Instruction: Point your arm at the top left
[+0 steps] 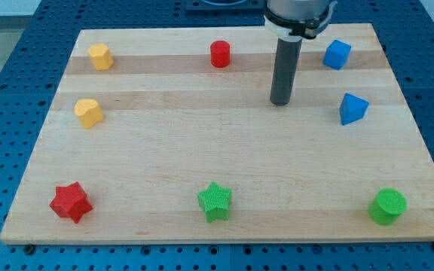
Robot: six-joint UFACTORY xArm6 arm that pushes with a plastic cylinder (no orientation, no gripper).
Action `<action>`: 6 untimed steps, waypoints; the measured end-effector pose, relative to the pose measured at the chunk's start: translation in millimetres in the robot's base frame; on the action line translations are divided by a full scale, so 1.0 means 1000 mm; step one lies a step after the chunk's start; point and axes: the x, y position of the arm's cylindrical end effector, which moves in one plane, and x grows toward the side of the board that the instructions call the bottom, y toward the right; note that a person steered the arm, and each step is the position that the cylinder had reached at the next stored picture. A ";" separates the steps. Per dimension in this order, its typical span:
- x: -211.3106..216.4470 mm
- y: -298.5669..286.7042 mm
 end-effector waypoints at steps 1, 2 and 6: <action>0.000 0.000; 0.000 -0.022; -0.077 -0.219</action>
